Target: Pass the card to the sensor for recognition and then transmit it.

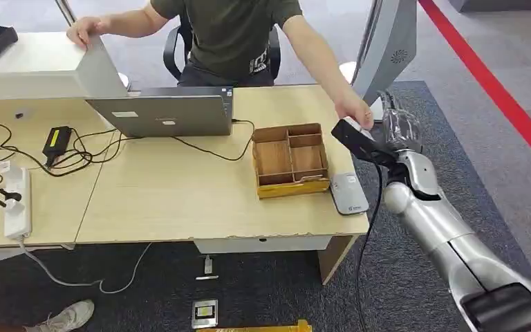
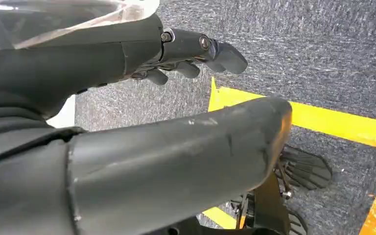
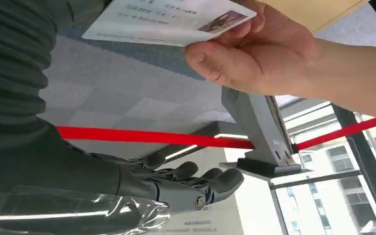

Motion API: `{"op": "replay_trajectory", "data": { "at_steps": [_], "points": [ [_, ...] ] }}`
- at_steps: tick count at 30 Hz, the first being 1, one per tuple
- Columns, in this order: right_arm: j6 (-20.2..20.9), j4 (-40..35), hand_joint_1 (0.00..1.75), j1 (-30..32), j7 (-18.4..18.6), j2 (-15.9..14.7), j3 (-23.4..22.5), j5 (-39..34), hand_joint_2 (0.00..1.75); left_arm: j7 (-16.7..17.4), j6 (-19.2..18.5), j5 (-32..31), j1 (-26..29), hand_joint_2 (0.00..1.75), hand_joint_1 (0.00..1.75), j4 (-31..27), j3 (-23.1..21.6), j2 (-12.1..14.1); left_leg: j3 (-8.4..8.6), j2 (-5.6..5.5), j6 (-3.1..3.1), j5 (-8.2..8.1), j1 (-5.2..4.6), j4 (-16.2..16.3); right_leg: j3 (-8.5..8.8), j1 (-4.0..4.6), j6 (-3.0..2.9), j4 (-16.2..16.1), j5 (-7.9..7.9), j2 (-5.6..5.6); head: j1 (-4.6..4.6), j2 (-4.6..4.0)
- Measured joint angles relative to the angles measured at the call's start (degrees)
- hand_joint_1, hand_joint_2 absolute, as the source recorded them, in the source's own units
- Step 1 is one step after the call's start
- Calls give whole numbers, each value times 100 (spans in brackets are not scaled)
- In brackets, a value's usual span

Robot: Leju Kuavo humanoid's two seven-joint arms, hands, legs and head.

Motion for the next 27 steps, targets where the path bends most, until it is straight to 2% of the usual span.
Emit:
{"op": "replay_trajectory", "data": {
  "at_steps": [1,11,27],
  "points": [
    [-4,39,175,-1,15,7,0,37,175,-20,4,0,1,0,0,0,0,0,0,0,0,0,0,0,0,0,0,0,0,0,0,0],
    [52,249,175,12,57,100,0,343,175,-20,81,107,3,0,0,0,0,2,0,1,0,0,0,0,0,0,0,0,0,0,0,0],
    [131,282,175,50,55,140,-35,393,175,-33,72,83,9,0,0,0,0,2,0,2,0,0,0,1,-1,0,0,0,0,1,0,0]
  ]
}}
